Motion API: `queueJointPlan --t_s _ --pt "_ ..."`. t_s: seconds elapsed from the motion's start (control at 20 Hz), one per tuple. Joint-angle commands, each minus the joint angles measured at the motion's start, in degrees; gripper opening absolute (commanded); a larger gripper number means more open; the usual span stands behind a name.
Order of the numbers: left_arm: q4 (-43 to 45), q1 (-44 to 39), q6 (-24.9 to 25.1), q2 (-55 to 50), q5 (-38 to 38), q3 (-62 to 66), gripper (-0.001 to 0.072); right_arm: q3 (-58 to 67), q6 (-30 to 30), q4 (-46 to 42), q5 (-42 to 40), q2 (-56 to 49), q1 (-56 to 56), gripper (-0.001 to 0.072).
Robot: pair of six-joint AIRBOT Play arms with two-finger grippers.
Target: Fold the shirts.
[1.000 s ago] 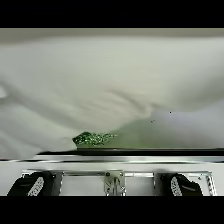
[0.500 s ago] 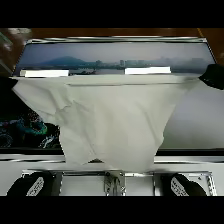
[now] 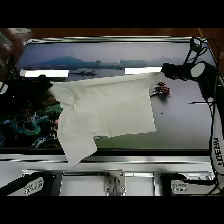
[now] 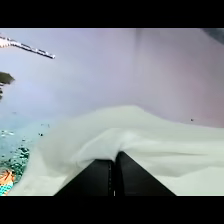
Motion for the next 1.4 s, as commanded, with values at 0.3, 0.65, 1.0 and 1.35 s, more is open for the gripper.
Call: queueJointPlan --t_s 0.3,0.65,1.0,1.35 --pt "9.6 9.9 1.2 -8.0 -31.9 7.9 0.0494 3.3 -5.5 -5.7 22.8 -1.5 -2.1 0.0688" --pt "4.1 21.3 10.6 -5.6 -40.5 -11.4 0.0598 -6.8 -11.1 1.6 47.7 0.0 -17.4 0.0643" --pt "-4.2 18.8 15.3 -7.2 -23.7 -23.8 0.0592 -13.0 -11.0 12.3 43.7 0.0 -21.2 0.0671" --pt "-4.2 15.9 15.1 -10.8 -18.0 -23.8 0.0323 -14.3 -8.3 9.6 39.6 0.0 -21.2 0.0671"
